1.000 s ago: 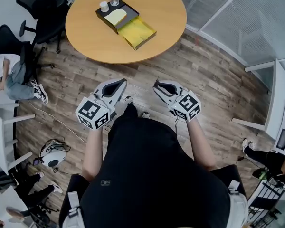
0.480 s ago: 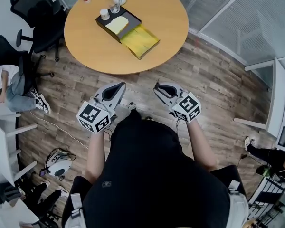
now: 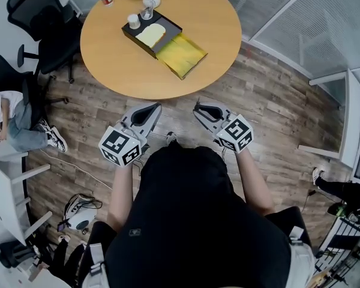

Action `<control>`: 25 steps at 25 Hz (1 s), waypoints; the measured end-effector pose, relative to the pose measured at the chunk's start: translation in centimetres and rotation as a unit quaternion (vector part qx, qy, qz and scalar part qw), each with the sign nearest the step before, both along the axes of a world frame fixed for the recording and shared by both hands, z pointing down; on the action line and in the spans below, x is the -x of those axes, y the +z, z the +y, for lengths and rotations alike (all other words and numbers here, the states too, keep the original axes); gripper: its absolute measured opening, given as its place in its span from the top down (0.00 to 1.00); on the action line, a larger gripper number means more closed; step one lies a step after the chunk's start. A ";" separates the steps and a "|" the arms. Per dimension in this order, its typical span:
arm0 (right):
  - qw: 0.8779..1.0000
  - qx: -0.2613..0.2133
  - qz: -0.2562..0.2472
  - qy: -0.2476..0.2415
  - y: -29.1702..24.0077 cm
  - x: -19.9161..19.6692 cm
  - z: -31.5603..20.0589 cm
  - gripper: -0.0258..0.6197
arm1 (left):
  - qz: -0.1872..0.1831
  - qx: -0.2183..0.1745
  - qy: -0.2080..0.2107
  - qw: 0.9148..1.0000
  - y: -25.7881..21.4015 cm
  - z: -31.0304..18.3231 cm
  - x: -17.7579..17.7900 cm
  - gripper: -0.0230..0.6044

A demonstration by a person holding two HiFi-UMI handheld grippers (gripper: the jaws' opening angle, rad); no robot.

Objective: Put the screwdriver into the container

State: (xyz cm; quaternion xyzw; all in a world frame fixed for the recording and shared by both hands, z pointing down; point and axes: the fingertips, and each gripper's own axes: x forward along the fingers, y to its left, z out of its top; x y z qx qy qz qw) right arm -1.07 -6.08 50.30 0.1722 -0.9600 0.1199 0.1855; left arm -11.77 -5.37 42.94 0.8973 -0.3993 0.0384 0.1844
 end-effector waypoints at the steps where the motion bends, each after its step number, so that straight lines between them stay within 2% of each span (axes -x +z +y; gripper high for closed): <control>1: 1.000 0.000 0.000 0.001 0.0 0.3 -0.1 0.87 | -0.001 0.000 0.002 1.000 0.0 -0.1 0.2 0.96; 10: 1.000 -0.002 -0.001 0.004 0.0 1.1 -1.4 0.87 | -0.002 0.001 0.003 1.000 0.2 -0.8 1.2 0.96; 16: 1.000 -0.001 0.004 -0.007 0.7 1.2 -2.9 0.87 | 0.001 0.006 -0.012 1.000 0.8 -1.6 1.6 0.96; 25: 0.999 0.008 0.008 -0.036 1.4 1.5 -7.0 0.87 | 0.005 0.012 -0.034 0.999 1.1 -5.6 1.2 0.96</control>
